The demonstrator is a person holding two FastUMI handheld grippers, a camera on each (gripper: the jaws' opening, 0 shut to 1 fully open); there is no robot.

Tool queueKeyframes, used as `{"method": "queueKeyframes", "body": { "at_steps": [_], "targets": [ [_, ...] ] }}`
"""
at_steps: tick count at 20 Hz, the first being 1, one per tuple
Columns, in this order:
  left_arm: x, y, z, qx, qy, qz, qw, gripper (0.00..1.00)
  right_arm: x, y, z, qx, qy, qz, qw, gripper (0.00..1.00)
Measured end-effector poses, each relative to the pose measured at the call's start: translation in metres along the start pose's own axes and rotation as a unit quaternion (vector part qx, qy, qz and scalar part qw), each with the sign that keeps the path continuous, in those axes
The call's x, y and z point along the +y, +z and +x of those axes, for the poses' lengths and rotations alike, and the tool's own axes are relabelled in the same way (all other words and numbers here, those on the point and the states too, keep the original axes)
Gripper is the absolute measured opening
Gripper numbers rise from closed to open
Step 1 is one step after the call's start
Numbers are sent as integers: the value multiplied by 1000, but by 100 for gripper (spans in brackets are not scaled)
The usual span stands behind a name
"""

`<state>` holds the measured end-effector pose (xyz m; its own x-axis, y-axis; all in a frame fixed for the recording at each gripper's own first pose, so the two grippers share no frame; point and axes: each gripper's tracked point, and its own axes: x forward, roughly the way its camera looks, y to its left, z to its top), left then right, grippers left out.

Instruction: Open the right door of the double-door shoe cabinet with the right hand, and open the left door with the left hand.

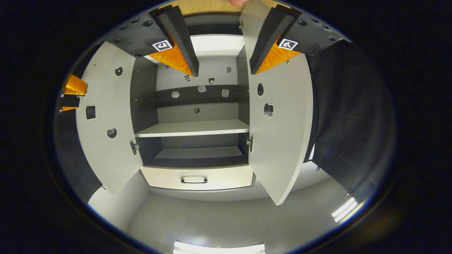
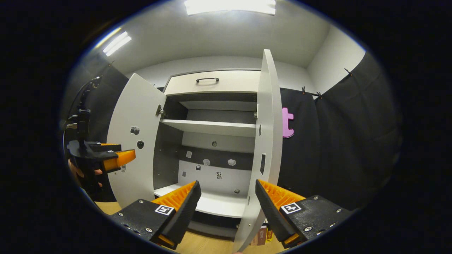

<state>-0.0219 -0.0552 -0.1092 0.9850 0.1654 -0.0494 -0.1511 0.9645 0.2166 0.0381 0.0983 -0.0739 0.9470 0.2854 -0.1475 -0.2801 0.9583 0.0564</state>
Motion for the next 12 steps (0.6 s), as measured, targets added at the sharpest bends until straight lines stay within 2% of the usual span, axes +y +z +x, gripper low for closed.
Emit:
{"method": "queueKeyframes", "body": {
  "at_steps": [12],
  "targets": [
    [0, -2, 6, 1, -10, -6, 1000, 93, 6, 2, -6, -1, -13, -6, 1000, 94]
  ]
}}
